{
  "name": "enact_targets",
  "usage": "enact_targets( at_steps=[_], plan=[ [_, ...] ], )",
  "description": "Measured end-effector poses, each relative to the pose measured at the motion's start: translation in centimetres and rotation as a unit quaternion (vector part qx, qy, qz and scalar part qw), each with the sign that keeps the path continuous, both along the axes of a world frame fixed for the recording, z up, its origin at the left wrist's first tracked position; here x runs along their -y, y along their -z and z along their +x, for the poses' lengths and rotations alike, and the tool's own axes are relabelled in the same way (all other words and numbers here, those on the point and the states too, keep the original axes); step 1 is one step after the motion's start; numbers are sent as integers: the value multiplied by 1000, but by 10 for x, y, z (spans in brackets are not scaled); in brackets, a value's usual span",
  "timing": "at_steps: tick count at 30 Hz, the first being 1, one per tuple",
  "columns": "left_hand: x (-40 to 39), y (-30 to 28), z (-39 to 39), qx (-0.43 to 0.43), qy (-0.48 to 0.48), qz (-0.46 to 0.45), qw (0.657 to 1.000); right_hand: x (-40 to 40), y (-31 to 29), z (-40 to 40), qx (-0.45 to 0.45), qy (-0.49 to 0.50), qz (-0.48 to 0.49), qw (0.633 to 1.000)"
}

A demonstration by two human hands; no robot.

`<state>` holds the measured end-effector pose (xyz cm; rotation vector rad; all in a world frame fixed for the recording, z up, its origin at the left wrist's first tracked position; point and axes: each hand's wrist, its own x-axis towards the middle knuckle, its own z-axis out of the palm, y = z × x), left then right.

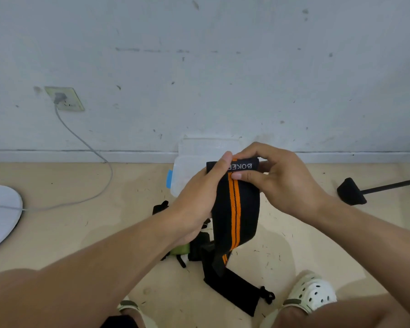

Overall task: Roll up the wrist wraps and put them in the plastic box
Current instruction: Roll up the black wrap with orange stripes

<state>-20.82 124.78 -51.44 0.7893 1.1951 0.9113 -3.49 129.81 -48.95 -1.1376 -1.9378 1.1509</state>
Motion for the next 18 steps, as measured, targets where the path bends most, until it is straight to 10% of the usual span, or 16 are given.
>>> enact_targets(
  at_steps=[18],
  plan=[
    [-5, 2, -11, -100, -33, 106, 989, -5, -9, 7, -22, -11, -176, 984]
  ],
)
